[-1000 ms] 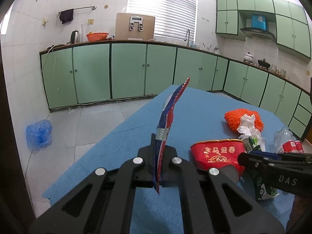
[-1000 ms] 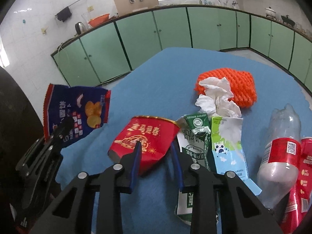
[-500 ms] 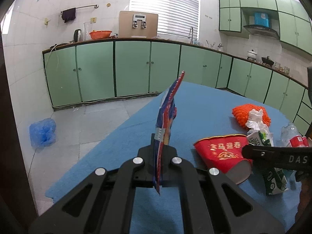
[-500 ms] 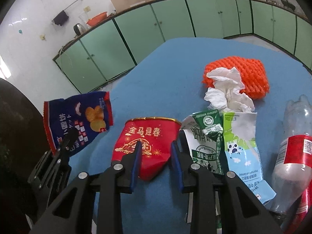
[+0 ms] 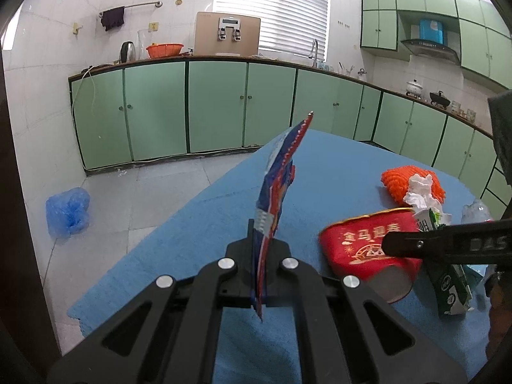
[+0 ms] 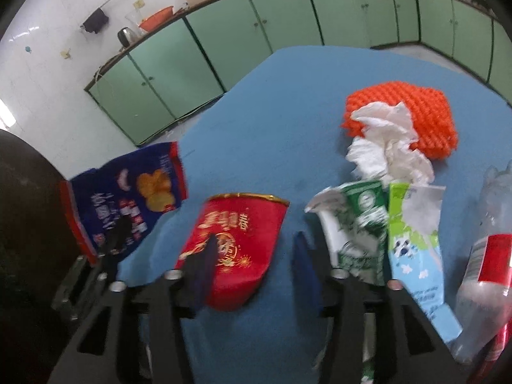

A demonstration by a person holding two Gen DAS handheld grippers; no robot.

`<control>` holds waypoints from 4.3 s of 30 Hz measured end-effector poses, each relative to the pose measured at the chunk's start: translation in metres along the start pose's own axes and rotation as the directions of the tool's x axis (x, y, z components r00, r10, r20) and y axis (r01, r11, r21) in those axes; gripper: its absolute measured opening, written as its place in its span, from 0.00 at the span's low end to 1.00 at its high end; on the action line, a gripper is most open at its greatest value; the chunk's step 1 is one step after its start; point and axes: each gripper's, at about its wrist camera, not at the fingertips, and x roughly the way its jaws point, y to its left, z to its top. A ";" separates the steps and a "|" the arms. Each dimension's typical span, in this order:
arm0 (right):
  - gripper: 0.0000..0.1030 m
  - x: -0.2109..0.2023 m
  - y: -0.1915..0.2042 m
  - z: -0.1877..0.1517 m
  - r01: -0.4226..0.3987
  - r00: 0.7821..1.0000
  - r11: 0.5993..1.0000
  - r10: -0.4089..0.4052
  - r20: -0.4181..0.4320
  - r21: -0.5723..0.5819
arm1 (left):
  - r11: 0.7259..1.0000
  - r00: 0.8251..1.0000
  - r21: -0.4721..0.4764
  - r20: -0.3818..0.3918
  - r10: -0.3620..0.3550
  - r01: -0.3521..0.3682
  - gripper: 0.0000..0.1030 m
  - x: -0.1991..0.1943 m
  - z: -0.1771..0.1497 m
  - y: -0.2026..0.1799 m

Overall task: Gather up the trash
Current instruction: 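Lower the right gripper onto the red snack bag and close it while the left holds the wrapper, then carry the blue wrapper and red bag over the bin and open both grippers, then return both tools to the mat above the bottle and red can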

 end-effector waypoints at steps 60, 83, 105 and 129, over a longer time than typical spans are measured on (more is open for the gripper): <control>0.08 -0.298 -0.266 -0.132 0.457 0.764 0.791 -0.583 0.277 0.407 | 0.661 0.724 0.312 -0.161 -0.671 0.682 0.00 -0.081 -0.036 -0.401; 0.53 -0.270 -0.389 -0.212 0.471 0.777 0.649 -0.626 0.066 0.597 | 0.625 0.687 0.296 -0.412 -0.599 0.722 0.39 -0.012 -0.103 -0.481; 0.94 -0.262 -0.221 -0.139 0.482 0.707 0.793 -0.604 0.369 0.374 | 0.878 0.920 0.274 -0.096 -0.380 0.392 0.71 -0.050 0.006 -0.257; 0.89 -0.145 -0.163 -0.131 0.365 0.850 0.896 -0.432 0.301 0.254 | 0.941 0.963 0.211 -0.101 -0.248 0.264 0.71 -0.039 -0.022 -0.153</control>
